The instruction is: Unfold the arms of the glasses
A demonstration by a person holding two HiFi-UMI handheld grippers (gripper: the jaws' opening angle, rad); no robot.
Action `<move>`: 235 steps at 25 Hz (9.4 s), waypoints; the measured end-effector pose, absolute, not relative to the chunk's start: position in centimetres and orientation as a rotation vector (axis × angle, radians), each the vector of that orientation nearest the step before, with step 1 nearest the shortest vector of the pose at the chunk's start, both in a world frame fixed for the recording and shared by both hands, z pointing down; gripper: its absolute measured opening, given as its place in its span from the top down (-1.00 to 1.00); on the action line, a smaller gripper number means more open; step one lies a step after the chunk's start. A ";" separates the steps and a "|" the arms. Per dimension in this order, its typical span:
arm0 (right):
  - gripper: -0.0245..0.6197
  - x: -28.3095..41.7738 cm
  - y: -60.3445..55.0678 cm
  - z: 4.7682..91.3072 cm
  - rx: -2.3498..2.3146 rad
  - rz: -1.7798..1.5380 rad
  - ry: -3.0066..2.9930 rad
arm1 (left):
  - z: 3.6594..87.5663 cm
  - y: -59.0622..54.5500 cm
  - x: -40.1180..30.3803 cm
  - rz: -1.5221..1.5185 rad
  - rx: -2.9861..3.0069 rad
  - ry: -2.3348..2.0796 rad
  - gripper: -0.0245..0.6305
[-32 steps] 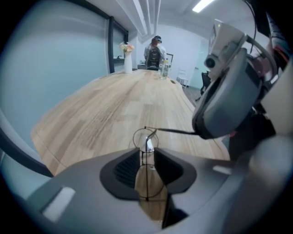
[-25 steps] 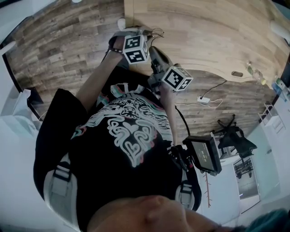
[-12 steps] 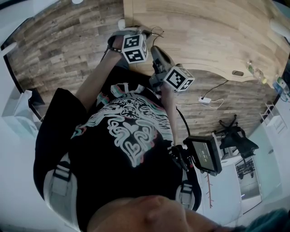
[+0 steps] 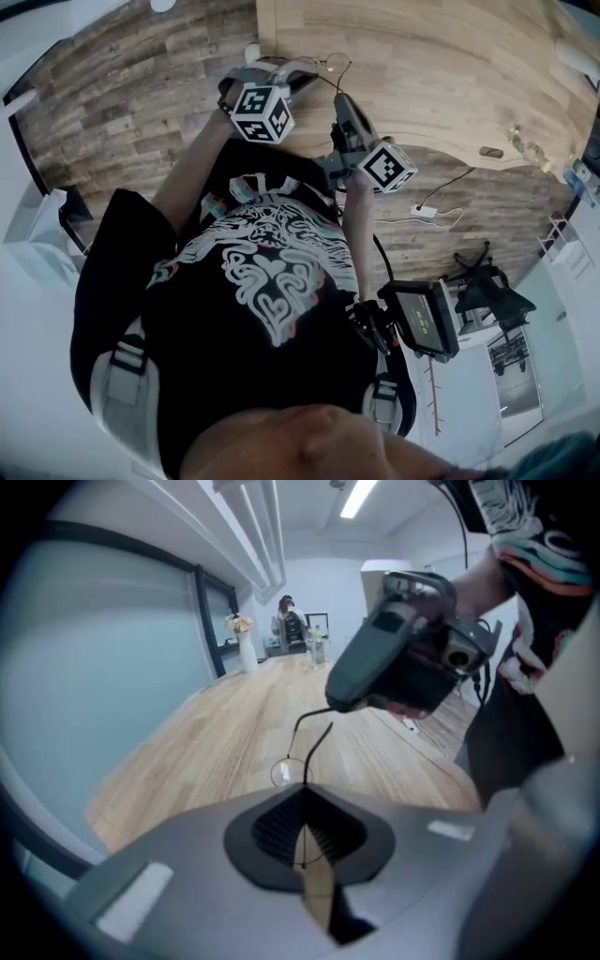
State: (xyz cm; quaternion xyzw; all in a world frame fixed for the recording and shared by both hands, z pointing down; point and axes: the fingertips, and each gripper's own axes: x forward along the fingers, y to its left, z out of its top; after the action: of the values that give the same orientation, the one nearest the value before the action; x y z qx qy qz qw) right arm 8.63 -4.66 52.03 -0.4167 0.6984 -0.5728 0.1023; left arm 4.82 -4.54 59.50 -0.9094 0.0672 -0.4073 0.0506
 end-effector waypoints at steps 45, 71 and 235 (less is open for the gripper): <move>0.68 12.9 -5.4 53.1 -1.599 -1.193 2.674 | 47.6 -5.9 2.7 -0.227 -3.560 0.087 0.96; 0.93 8.4 -9.0 54.4 -1.456 -0.891 2.965 | 45.5 -2.0 4.3 -0.288 -3.593 -0.307 0.96; 0.93 16.0 0.0 37.6 -1.935 -0.142 2.602 | 38.7 -2.6 -1.0 -0.269 -2.912 1.236 0.96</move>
State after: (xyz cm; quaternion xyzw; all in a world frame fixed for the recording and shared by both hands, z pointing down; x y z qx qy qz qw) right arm 16.03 -0.03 37.57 -0.5954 0.8005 -0.0435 -0.0523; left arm -1.04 -2.63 38.75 -0.9171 0.3892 -0.0847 -0.0166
